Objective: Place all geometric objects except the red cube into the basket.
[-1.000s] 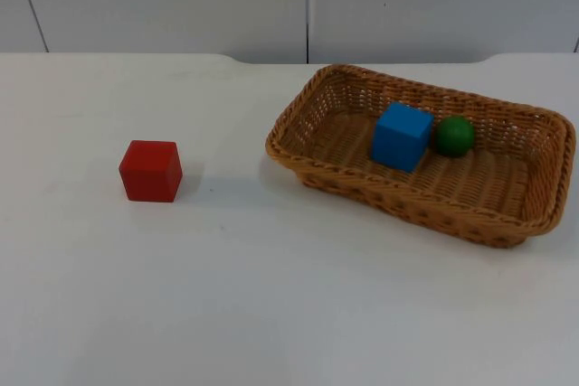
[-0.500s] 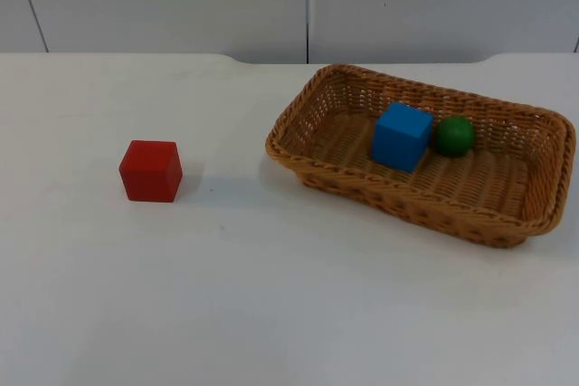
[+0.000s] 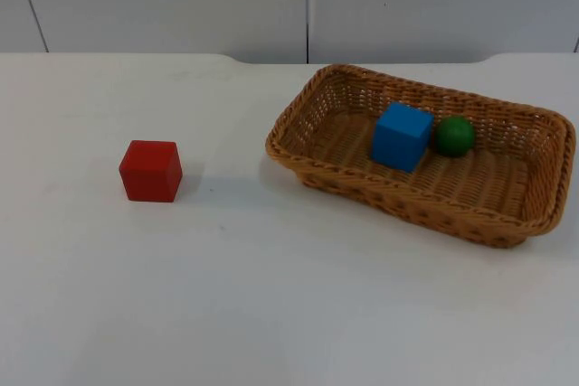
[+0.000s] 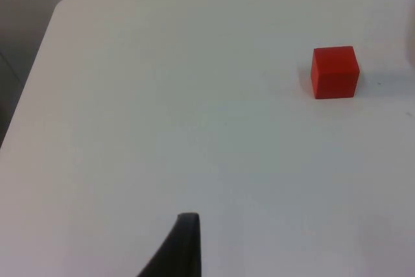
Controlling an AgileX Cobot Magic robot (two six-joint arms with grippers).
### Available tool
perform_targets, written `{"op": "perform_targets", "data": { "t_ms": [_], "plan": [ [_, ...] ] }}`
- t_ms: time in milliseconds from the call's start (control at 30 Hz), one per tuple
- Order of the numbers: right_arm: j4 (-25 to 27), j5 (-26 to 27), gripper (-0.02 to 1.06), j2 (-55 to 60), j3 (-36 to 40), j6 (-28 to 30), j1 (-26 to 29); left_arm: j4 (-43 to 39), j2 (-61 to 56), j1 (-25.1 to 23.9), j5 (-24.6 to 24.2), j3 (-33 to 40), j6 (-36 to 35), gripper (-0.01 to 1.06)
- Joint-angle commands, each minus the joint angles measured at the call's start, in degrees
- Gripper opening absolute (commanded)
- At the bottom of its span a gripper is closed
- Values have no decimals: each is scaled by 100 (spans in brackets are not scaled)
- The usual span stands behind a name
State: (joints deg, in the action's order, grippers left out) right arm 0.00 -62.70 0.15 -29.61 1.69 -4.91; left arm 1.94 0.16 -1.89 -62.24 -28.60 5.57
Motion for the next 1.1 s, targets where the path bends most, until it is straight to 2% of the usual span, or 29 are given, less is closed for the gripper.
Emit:
{"op": "perform_targets", "data": {
  "t_ms": [0,567,800,1067],
  "plan": [
    [0,86,104,-15,11,54,29,-3,-16,27,55,24,-42,104],
    [0,86,104,-15,11,54,29,-3,-16,27,55,24,-94,104],
    [0,86,104,-15,11,54,29,-227,-16,27,55,24,-477,104],
    [0,86,104,-15,11,54,29,-239,-16,27,55,24,-490,104]
  ]
}}
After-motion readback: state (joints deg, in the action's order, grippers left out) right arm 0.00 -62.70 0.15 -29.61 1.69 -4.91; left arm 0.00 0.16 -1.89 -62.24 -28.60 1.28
